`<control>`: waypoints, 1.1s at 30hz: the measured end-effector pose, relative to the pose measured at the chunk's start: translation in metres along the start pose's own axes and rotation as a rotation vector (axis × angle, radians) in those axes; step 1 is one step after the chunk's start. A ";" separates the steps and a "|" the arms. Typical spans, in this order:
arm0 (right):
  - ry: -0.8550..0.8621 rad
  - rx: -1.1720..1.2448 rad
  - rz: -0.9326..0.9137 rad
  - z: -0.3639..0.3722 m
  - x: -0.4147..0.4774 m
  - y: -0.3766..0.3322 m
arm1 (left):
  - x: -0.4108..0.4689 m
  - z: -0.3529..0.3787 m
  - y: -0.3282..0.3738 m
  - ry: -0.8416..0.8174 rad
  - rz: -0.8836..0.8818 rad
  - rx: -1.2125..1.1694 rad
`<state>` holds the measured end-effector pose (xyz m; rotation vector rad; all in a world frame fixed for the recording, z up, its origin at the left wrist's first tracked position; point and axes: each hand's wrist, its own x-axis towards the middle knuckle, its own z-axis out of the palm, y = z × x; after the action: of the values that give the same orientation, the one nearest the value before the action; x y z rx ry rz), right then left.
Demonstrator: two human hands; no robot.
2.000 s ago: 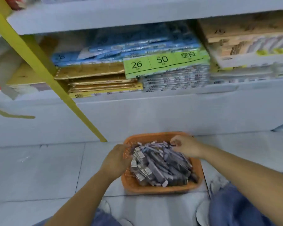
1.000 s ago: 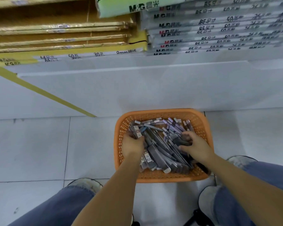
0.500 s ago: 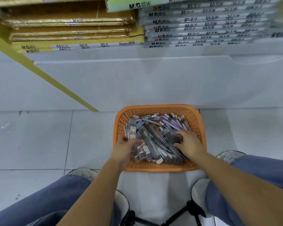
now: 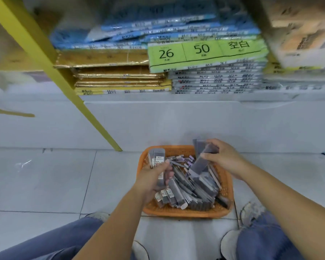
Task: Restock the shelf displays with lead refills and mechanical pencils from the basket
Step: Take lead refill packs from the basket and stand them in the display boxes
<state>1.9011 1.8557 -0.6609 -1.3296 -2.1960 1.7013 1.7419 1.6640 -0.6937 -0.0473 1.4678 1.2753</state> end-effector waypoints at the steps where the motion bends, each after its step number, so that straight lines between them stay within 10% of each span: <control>1: -0.037 0.088 -0.035 -0.006 -0.009 -0.019 | -0.008 0.007 0.012 -0.049 0.031 -0.002; 11: -0.138 0.171 -0.362 -0.030 -0.078 -0.162 | -0.121 0.051 0.125 -0.424 0.318 0.107; 33: 0.079 0.395 -0.644 -0.059 -0.088 -0.265 | -0.166 0.042 0.208 -0.179 0.516 0.020</control>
<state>1.8332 1.8388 -0.3839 -0.5070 -1.8192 1.6452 1.6989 1.6820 -0.4279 0.4746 1.3814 1.6273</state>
